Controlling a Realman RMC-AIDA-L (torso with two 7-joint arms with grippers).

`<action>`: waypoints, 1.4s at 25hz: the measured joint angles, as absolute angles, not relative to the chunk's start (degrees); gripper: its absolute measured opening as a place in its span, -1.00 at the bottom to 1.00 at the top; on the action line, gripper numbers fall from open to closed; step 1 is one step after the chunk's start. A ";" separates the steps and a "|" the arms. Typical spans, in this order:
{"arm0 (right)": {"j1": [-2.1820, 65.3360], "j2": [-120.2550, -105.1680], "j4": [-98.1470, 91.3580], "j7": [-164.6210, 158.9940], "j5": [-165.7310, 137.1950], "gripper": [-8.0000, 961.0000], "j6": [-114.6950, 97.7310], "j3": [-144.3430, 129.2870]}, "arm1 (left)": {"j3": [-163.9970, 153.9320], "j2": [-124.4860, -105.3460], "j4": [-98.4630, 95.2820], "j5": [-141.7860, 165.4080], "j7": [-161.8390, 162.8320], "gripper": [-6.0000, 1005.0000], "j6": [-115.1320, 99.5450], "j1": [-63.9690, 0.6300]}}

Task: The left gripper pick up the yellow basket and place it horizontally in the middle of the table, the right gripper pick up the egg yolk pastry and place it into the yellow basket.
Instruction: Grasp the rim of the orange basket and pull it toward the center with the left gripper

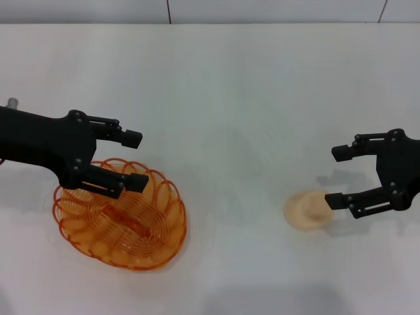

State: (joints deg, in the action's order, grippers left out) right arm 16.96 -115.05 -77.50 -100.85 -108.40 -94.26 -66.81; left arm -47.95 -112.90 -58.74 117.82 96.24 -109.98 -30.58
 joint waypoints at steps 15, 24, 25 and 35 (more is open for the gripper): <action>16.97 -115.05 -77.34 -100.96 -108.55 0.77 -93.72 -66.69 | -47.58 -112.93 -58.67 118.18 96.56 0.66 -108.98 -30.46; 16.95 -115.05 -77.34 -100.75 -108.54 0.77 -93.68 -66.54 | -47.31 -110.34 -60.85 124.01 106.34 0.65 -109.18 -30.75; 16.93 -115.05 -77.34 -100.74 -108.54 0.77 -93.69 -66.52 | -47.11 -110.06 -61.67 124.82 107.55 0.65 -109.23 -30.68; 17.03 -115.05 -77.35 -101.10 -108.36 0.77 -93.69 -66.84 | -43.86 -109.36 -66.85 140.49 120.17 0.65 -109.43 -32.67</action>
State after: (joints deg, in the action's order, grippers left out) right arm 17.03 -115.05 -77.35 -101.10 -108.36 -93.69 -66.84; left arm -43.86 -109.36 -66.85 140.49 120.17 -109.43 -32.67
